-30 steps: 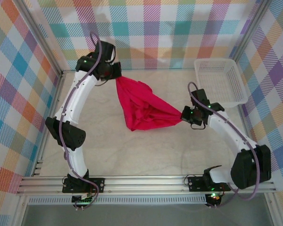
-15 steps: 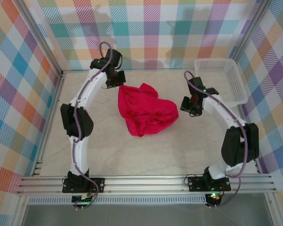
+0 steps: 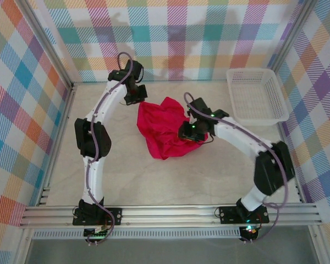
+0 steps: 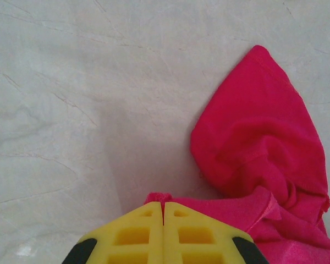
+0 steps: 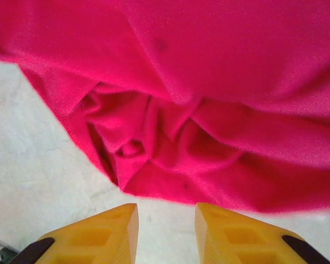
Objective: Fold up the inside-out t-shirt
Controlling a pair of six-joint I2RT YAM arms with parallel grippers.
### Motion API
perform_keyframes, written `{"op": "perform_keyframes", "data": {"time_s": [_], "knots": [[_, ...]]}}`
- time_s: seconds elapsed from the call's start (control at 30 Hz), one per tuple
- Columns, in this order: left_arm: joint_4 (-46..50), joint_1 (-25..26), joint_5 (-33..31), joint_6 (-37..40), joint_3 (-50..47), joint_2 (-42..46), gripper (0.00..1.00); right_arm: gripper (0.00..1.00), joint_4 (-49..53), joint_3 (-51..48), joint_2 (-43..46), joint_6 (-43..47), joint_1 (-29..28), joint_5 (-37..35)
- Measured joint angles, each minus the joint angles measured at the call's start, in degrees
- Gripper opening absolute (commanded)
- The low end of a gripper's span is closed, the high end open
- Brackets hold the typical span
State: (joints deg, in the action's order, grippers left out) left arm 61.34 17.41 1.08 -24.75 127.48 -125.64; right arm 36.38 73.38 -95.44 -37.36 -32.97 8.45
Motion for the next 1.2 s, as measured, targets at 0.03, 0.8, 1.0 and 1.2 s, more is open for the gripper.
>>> {"op": "perform_keyframes", "data": {"time_s": [0.03,0.8,1.0,1.2], "knots": [[0.0,0.0,0.1,-0.1,-0.6,0.4,0.0,0.33,-0.8,0.9,-3.1,-0.2,0.0,0.4],[-4.9,-14.7,5.0,-5.6,-19.2,10.5,0.0,0.0,5.0,16.2,9.9,4.4,1.8,1.3],[-9.5,-19.1,2.2,-7.3,-27.1,11.7,0.0,0.0,3.6,5.6,28.8,4.8,14.0,4.1],[-16.1,-17.9,2.5,-8.0,-37.2,14.5,0.0,0.0,-3.0,-10.4,24.8,4.1,15.0,11.4]]}}
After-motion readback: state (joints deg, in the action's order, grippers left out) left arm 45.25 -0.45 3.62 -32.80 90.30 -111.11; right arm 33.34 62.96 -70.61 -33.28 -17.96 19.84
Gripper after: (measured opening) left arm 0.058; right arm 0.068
